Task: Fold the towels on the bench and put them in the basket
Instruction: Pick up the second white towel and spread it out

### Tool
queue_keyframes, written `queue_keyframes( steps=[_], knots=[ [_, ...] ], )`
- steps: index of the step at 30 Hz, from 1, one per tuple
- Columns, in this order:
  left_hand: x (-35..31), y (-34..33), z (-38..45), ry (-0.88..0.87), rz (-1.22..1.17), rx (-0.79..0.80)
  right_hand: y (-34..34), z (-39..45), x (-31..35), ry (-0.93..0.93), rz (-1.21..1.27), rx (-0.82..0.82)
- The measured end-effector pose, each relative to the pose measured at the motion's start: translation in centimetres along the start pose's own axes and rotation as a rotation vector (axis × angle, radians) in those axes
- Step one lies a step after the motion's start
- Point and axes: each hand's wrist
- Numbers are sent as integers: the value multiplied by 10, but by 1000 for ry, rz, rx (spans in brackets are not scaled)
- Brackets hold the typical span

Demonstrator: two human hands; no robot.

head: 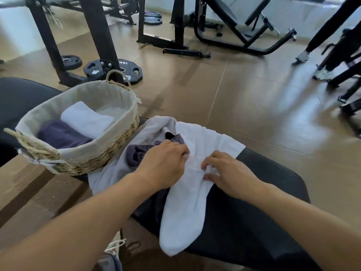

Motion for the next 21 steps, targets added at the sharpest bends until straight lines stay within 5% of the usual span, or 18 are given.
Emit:
queue_keyframes(
  steps=[10,14,21],
  knots=[
    [2,-8,7,33,144,-3,44,-30,-46,-31,208,-64],
    [1,-16,12,-18,159,-6,60,-54,-65,-207,68,66],
    [-40,-23,12,-188,-94,-194,54,-89,-31,-193,29,158]
  ],
)
Point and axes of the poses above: each hand's wrist, its own z-axis towards the middle knuckle, its own y-axis out of the back of the hand, x = y × z, and after that the axes turned 13 degrees about z, right-handed
